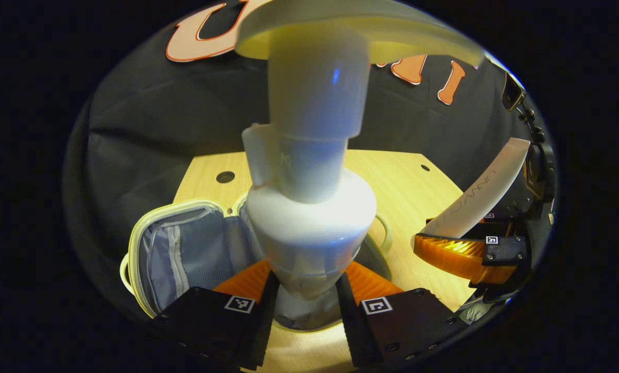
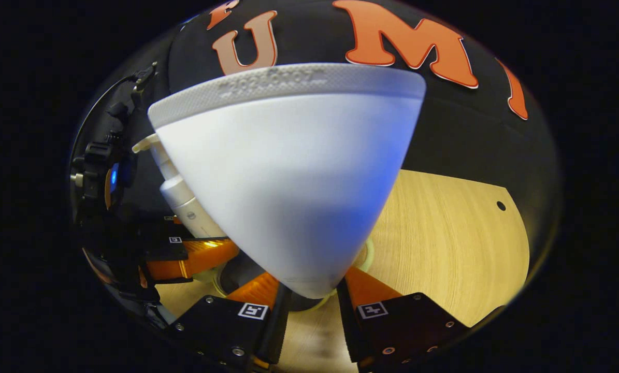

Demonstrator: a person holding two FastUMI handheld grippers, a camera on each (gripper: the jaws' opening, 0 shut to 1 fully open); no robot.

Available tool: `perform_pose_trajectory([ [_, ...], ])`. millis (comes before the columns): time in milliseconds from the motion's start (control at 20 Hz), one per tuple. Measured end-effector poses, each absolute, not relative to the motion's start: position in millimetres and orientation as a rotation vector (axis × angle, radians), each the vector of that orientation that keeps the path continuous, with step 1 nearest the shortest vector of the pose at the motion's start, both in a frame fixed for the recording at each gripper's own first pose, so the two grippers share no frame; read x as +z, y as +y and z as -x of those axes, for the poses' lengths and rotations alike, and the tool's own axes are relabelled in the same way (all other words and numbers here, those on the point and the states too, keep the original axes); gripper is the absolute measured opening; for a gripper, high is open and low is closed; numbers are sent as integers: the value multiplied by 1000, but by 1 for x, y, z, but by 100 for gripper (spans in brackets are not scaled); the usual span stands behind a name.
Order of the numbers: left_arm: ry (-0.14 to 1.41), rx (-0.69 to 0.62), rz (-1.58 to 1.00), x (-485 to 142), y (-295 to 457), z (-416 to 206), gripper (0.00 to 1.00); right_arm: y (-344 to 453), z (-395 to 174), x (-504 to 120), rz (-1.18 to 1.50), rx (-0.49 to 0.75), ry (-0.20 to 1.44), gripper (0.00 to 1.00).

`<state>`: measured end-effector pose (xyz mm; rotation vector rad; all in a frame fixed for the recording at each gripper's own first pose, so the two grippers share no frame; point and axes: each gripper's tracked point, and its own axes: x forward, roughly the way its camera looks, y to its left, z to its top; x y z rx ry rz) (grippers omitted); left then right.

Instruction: First open the suitcase, pack the skin care products into it, and then close the suitcase.

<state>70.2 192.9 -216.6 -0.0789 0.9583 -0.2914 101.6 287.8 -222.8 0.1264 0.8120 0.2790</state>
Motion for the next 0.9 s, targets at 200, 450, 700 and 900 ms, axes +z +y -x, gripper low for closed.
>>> perform_pose_trajectory([
  [200,1098,-258,119,-252,193,-66,60,298,-112,-245,-155,323,874,49],
  [450,1262,-249,124,-289,187,-63,60,305,-119,-270,-169,370,932,48],
  [700,1469,-226,101,-318,183,-48,58,299,-131,-280,-194,386,964,48],
  [900,1586,-179,74,-340,186,-42,60,303,-131,-286,-185,398,1000,48],
])
